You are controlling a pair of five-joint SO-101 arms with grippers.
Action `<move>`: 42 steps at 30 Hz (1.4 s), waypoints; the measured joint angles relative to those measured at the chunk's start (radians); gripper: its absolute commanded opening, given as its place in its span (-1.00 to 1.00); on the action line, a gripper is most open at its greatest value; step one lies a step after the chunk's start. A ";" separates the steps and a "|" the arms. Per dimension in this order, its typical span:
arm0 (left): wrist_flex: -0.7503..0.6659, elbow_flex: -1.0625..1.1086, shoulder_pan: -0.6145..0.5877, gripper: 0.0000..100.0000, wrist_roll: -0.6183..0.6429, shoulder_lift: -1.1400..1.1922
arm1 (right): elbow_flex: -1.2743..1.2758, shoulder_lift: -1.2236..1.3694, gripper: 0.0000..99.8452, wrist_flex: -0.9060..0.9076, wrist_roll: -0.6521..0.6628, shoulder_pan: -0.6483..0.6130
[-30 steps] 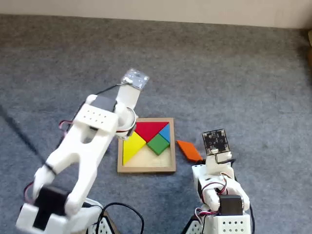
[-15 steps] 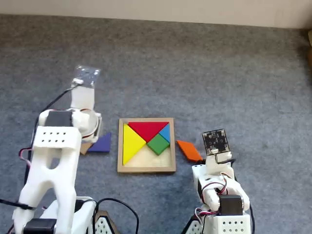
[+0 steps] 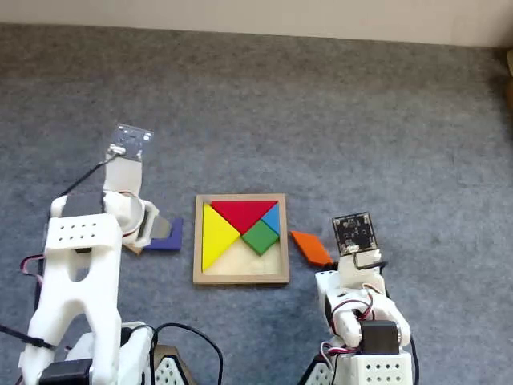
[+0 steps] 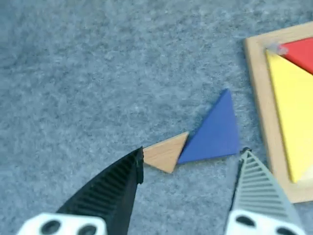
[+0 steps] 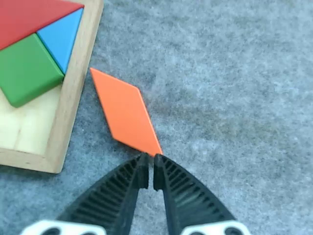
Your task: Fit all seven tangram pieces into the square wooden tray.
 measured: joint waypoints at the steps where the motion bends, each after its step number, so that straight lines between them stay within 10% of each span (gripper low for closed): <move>1: -0.002 0.000 -0.020 -0.42 -0.014 0.002 | 0.000 0.000 -0.93 0.000 0.000 0.000; 42: -0.003 -0.304 -0.137 -0.61 -0.763 0.667 | 0.000 0.000 -0.93 0.000 0.000 0.000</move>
